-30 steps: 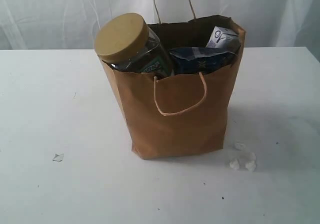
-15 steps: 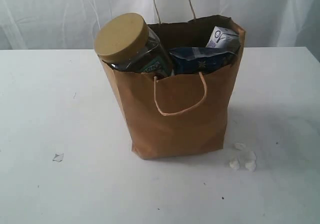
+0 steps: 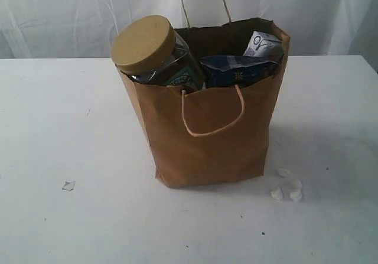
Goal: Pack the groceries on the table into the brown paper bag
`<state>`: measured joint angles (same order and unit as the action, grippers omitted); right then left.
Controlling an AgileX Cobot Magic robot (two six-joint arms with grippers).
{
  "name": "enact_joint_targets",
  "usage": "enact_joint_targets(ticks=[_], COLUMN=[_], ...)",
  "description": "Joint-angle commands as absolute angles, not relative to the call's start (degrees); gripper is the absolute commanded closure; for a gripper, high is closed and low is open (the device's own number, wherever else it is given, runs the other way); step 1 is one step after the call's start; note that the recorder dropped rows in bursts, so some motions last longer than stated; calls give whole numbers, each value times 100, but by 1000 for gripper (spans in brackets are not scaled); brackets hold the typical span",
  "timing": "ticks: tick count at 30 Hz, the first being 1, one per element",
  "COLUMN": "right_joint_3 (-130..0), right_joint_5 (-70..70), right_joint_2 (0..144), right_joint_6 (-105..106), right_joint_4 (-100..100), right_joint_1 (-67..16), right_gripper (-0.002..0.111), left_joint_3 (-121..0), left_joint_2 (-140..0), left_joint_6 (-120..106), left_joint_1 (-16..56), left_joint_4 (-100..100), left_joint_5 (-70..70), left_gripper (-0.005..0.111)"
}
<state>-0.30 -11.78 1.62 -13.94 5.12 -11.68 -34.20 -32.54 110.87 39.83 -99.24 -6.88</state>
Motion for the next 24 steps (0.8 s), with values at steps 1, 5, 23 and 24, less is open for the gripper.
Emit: enact_joint_targets(ticks=[1, 5, 23, 24], right_joint_3=[0, 0, 0, 0], right_joint_5=[-1150, -1150, -1150, -1150], right_joint_2=[129, 129, 129, 129], right_joint_6=[-1381, -1381, -1381, -1381], right_joint_4=[552, 552, 552, 552], right_joint_1=[-1139, -1139, -1139, -1139], right_gripper=[108, 108, 108, 108], left_joint_3=[-3378, -3378, -3132, -3062], left_joint_2=[-3203, -3203, -3154, -3110], left_joint_6=[11071, 11071, 11084, 11093], left_joint_1=[3996, 3996, 3996, 3996], left_joint_4=[-9995, -9995, -9995, -9995], left_joint_5=[-703, -703, -1104, -1119], left_gripper=[107, 107, 107, 107])
